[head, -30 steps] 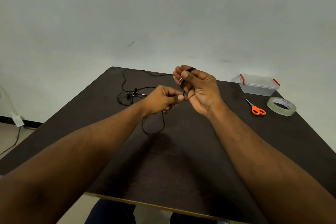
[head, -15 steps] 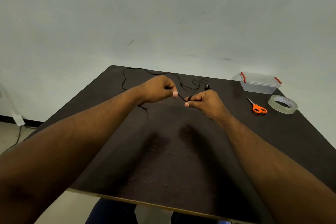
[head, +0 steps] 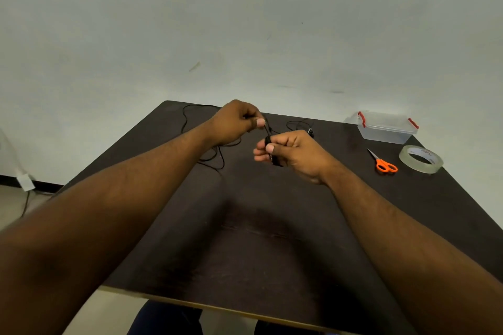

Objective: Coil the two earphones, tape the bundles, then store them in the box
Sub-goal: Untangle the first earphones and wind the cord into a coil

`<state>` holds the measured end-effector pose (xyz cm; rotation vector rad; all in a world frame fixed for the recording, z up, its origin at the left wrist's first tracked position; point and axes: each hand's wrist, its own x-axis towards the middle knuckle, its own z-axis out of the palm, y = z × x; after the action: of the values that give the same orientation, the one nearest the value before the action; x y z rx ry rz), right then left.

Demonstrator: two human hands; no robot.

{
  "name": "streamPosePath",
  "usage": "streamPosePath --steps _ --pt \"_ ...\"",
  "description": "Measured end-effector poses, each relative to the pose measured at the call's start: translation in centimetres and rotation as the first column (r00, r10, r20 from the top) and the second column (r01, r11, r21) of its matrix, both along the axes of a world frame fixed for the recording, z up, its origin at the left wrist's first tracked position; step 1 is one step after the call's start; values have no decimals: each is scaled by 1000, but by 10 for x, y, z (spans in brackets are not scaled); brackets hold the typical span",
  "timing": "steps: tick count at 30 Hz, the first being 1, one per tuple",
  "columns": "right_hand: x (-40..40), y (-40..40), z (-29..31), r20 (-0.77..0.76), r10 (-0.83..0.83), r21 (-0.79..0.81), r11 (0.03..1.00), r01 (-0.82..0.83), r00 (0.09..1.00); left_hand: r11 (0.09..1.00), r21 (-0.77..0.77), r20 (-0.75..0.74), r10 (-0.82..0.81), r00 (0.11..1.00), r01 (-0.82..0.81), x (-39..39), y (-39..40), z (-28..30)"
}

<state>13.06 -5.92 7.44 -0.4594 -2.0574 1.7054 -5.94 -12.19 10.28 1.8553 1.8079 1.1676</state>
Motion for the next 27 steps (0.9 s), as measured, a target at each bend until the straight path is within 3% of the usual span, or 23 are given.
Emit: streamPosePath --steps 2,6,10,13,15,17,19,21,23,27 --pt "-1 -4 6 -88 35 -170 984 -49 996 1000 15 165 -19 986 16 2 -3 -12" --pt "-5 -11 18 -316 32 -352 924 -149 948 1000 -2 366 -8 931 9 13 -8 -40" --pt "-17 -10 25 -490 -214 -450 892 -35 845 998 -27 414 -34 909 49 27 -10 -58" --pt "-23 -4 21 -527 -387 -483 869 108 757 998 -9 351 -50 935 57 37 -15 -67" --pt "-22 0 12 -492 -390 -321 912 255 778 998 -11 263 -50 963 54 37 -18 -68" --pt "-16 6 2 -379 -339 22 927 375 861 998 -51 139 -39 989 47 31 -18 -66" --pt "-8 13 -7 -209 -279 329 882 336 937 997 -75 0 -12 1000 12 21 -18 -61" --pt "1 20 -15 -58 -258 526 813 249 964 998 -64 -91 14 996 -20 13 -19 -54" --pt "7 24 -20 76 -277 592 786 180 958 999 -34 -142 15 990 -20 7 -20 -45" --pt "8 19 -23 226 -262 553 828 98 938 999 23 -307 -36 951 45 5 -20 -29"
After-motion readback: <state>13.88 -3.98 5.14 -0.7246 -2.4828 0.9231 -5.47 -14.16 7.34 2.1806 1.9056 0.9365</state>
